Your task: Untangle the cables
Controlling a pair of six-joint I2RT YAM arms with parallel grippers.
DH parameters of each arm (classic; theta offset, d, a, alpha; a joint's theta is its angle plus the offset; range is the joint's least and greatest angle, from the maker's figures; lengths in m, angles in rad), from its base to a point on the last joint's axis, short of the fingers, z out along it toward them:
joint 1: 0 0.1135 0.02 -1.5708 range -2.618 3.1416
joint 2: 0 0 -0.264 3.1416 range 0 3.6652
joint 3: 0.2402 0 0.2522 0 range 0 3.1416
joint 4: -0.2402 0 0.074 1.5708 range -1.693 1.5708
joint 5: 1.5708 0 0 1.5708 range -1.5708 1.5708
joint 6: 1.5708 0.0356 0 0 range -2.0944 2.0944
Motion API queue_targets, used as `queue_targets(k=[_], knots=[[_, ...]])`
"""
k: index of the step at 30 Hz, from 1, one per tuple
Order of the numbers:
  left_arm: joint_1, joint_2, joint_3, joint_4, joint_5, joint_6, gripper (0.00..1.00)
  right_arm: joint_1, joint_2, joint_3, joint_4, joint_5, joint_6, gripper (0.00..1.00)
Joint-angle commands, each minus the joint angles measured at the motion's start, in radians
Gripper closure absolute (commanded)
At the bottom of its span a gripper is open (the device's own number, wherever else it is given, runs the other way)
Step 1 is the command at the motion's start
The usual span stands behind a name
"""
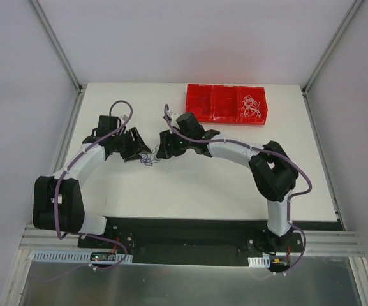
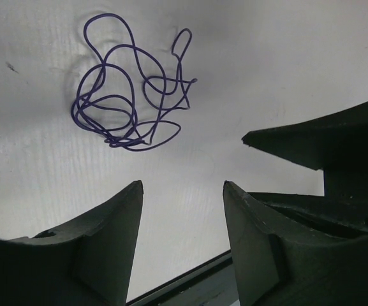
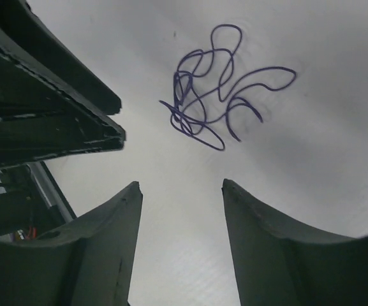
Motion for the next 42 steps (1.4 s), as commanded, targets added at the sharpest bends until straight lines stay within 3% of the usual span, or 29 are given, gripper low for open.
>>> queue_targets(k=[1,5,25,27,30,33,42], knots=[[-0.001,0.051,0.036,-0.018,-0.077,0.008,0.51,-0.012,0.062,0.037,0.197,-0.066,0.088,0.47],[-0.026,0.12,0.093,-0.032,-0.097,0.011,0.63,-0.025,0.099,0.074,0.184,-0.037,0.125,0.53],[-0.129,0.334,0.211,-0.051,-0.204,0.023,0.65,-0.085,0.142,0.077,0.2,-0.08,0.201,0.57],[-0.132,0.332,0.209,-0.049,-0.204,0.023,0.73,-0.087,0.15,0.082,0.204,-0.081,0.209,0.57],[-0.132,0.287,0.192,-0.049,-0.226,0.03,0.92,-0.087,0.161,0.091,0.204,-0.092,0.218,0.53],[-0.132,0.214,0.168,-0.049,-0.249,0.037,1.0,-0.084,0.184,0.106,0.206,-0.104,0.252,0.41],[-0.132,0.105,0.113,-0.042,-0.207,0.036,1.0,-0.065,0.276,0.123,0.35,-0.196,0.441,0.32]])
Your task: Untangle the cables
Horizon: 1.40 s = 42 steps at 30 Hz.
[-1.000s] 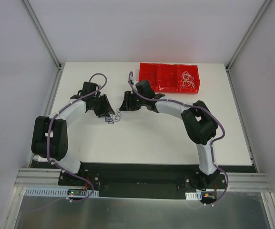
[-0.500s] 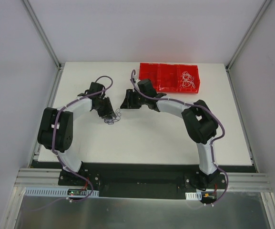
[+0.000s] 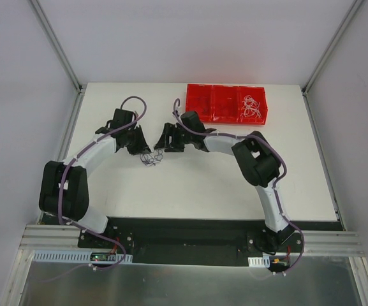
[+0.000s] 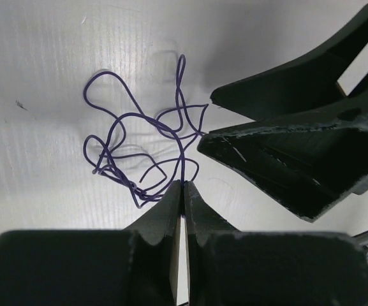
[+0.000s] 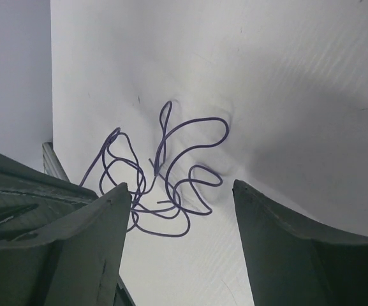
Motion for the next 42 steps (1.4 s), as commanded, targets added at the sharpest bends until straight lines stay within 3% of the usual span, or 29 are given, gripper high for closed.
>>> queue_targets(k=[1,5,7,9,12,14,17,21,25,26,29,32,38,42], knots=[[-0.005,-0.067,-0.027,0.0,0.018,0.016,1.0,0.028,0.018,0.018,0.13,-0.06,0.119,0.31],[-0.005,-0.127,-0.024,0.001,0.035,0.007,1.0,0.054,0.026,0.006,0.115,-0.022,0.109,0.34],[-0.005,-0.168,-0.022,0.006,0.048,0.002,1.0,0.065,0.029,0.0,0.091,0.025,0.101,0.42],[-0.005,-0.211,-0.021,0.007,0.058,0.002,1.0,0.073,0.026,-0.008,0.068,0.07,0.087,0.6],[-0.005,-0.313,-0.013,0.007,0.035,0.015,1.0,0.076,-0.011,-0.04,0.023,0.166,0.045,0.79],[-0.005,-0.405,-0.006,0.007,0.007,0.031,1.0,0.071,-0.048,-0.054,-0.018,0.226,0.0,0.99],[-0.005,-0.53,0.019,0.006,-0.057,0.061,1.0,0.063,-0.106,-0.074,-0.121,0.363,-0.074,0.99],[-0.005,-0.702,0.065,-0.002,-0.253,0.114,1.0,0.043,-0.224,-0.163,-0.186,0.585,-0.159,0.99],[-0.005,-0.794,0.128,-0.006,-0.344,0.16,1.0,-0.002,-0.322,-0.261,-0.167,0.577,-0.242,0.99],[-0.005,-0.789,0.152,-0.017,-0.334,0.154,1.0,-0.01,-0.341,-0.263,-0.15,0.502,-0.267,0.98],[-0.005,-0.727,0.24,-0.094,-0.257,0.089,1.0,-0.013,-0.382,-0.241,-0.094,0.22,-0.353,0.59],[-0.005,-0.667,0.298,-0.14,-0.171,0.023,1.0,-0.003,-0.424,-0.194,-0.036,-0.041,-0.376,0.38],[-0.005,-0.595,0.312,-0.171,-0.105,-0.065,1.0,0.056,-0.592,-0.172,0.095,-0.09,-0.352,0.14],[-0.003,-0.547,0.312,-0.169,-0.021,-0.122,1.0,0.063,-0.619,-0.137,0.153,-0.062,-0.344,0.1]])
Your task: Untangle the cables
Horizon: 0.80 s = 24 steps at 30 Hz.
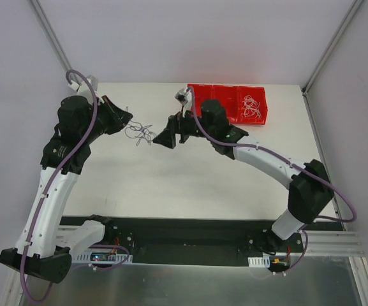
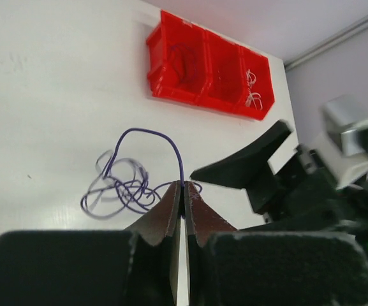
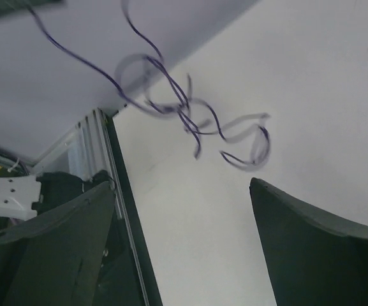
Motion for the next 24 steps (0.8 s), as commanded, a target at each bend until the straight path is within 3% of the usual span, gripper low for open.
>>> queue_targets(k=[1,3,7,13,17,24], knots=[[-0.005,0.024,0.022,-0.003,0.129,-0.095,1.0,-0.002,-0.063,0.104,0.11,0.017,-0.015,0.1],[-0.005,0.044,0.02,-0.003,0.158,-0.138,1.0,0.014,-0.03,0.162,0.034,0.086,-0.028,0.11],[-0.005,0.069,0.016,0.0,0.181,-0.2,1.0,0.072,-0.02,0.13,0.106,0.245,-0.032,0.12],[-0.005,0.076,0.006,0.009,0.189,-0.24,1.0,0.123,-0.003,0.118,0.186,0.301,-0.04,0.2],[-0.005,0.072,-0.006,0.012,0.207,-0.27,1.0,0.153,0.021,0.133,0.149,0.46,-0.049,0.36],[-0.005,0.053,-0.014,0.02,0.25,-0.316,1.0,0.176,0.115,0.222,0.094,0.728,-0.055,0.37]])
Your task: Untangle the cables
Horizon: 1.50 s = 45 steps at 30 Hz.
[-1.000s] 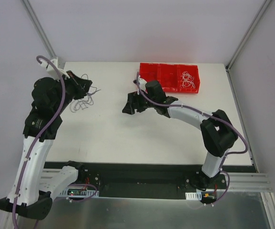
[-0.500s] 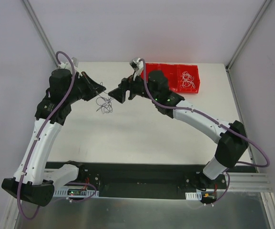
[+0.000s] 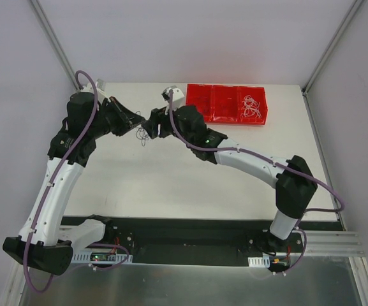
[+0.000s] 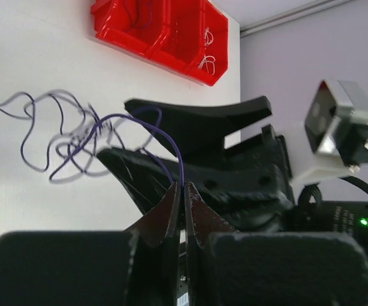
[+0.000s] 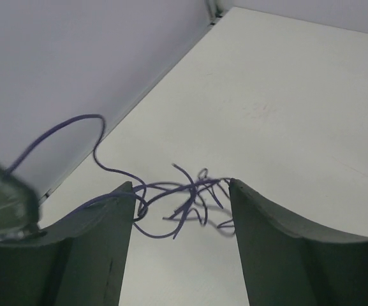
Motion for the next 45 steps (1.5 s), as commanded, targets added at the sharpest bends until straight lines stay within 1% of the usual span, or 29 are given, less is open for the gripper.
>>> queue_targets(k=[1,3,5,7,10,12,15,18,20,21,22,23,25,26,28,29,31,34,35,37,38,39,40,41,45], knots=[[-0.005,-0.031,-0.003,0.034,0.062,-0.051,1.0,0.015,0.071,0.1,0.004,0.235,-0.031,0.38],[-0.005,-0.031,0.004,0.04,0.073,-0.065,1.0,0.02,0.12,0.139,-0.018,0.282,-0.045,0.42],[-0.005,-0.031,0.016,0.047,0.088,-0.073,1.0,0.021,0.155,0.154,-0.016,0.343,-0.048,0.45],[-0.005,-0.033,0.034,0.048,0.103,-0.08,1.0,0.021,0.201,0.16,-0.004,0.372,-0.06,0.47],[-0.005,-0.034,0.08,0.053,0.109,-0.079,1.0,0.007,0.258,0.147,-0.006,0.372,-0.065,0.48],[-0.005,-0.037,0.118,0.054,0.108,-0.074,1.0,-0.009,0.273,0.105,-0.007,0.363,-0.034,0.5],[-0.005,-0.034,0.161,0.057,0.088,-0.058,1.0,-0.025,0.249,0.017,-0.01,0.293,-0.025,0.51],[-0.005,-0.025,0.168,0.057,0.068,-0.044,1.0,-0.034,0.136,-0.134,0.047,0.176,-0.069,0.44],[-0.005,-0.018,0.152,0.057,0.057,-0.047,1.0,-0.057,0.059,-0.194,0.033,0.055,-0.075,0.41],[-0.005,-0.016,0.142,0.057,0.054,-0.045,1.0,-0.071,0.013,-0.227,0.033,0.018,-0.071,0.4],[-0.005,-0.011,0.129,0.057,0.05,-0.053,1.0,-0.081,-0.028,-0.263,0.034,0.001,-0.063,0.36],[-0.005,-0.005,0.122,0.059,0.051,-0.056,1.0,-0.088,-0.074,-0.297,0.04,-0.061,-0.062,0.32],[-0.005,0.004,0.111,0.062,0.062,-0.058,1.0,-0.088,-0.151,-0.349,0.048,-0.12,-0.077,0.25],[-0.005,0.007,0.106,0.065,0.068,-0.056,1.0,-0.089,-0.186,-0.372,0.063,-0.164,-0.116,0.23],[-0.005,0.01,0.099,0.07,0.079,-0.05,1.0,-0.095,-0.239,-0.387,0.065,-0.213,-0.13,0.13],[-0.005,0.009,0.094,0.071,0.083,-0.044,1.0,-0.109,-0.256,-0.381,0.073,-0.265,-0.132,0.09],[-0.005,0.007,0.082,0.074,0.089,-0.028,1.0,-0.137,-0.254,-0.328,0.05,-0.345,-0.115,0.09],[-0.005,0.004,0.062,0.073,0.105,-0.019,1.0,-0.164,-0.224,-0.237,0.036,-0.349,-0.095,0.1],[-0.005,0.002,0.056,0.074,0.112,-0.018,1.0,-0.172,-0.207,-0.193,0.039,-0.361,-0.086,0.12],[-0.005,0.007,0.051,0.074,0.122,-0.015,1.0,-0.201,-0.161,-0.144,0.103,-0.483,-0.002,0.15],[-0.005,0.008,0.051,0.073,0.132,-0.008,1.0,-0.216,-0.136,-0.122,0.156,-0.601,0.035,0.16],[-0.005,0.01,0.054,0.074,0.143,0.001,1.0,-0.227,-0.109,-0.092,0.186,-0.652,0.064,0.16],[-0.005,0.013,0.059,0.074,0.155,0.01,1.0,-0.238,-0.087,-0.059,0.204,-0.76,0.083,0.18],[-0.005,0.019,0.063,0.074,0.168,0.019,1.0,-0.244,-0.066,-0.044,0.23,-0.833,0.101,0.2],[-0.005,0.028,0.068,0.074,0.209,0.044,1.0,-0.269,-0.038,-0.048,0.39,-0.973,0.207,0.18]])
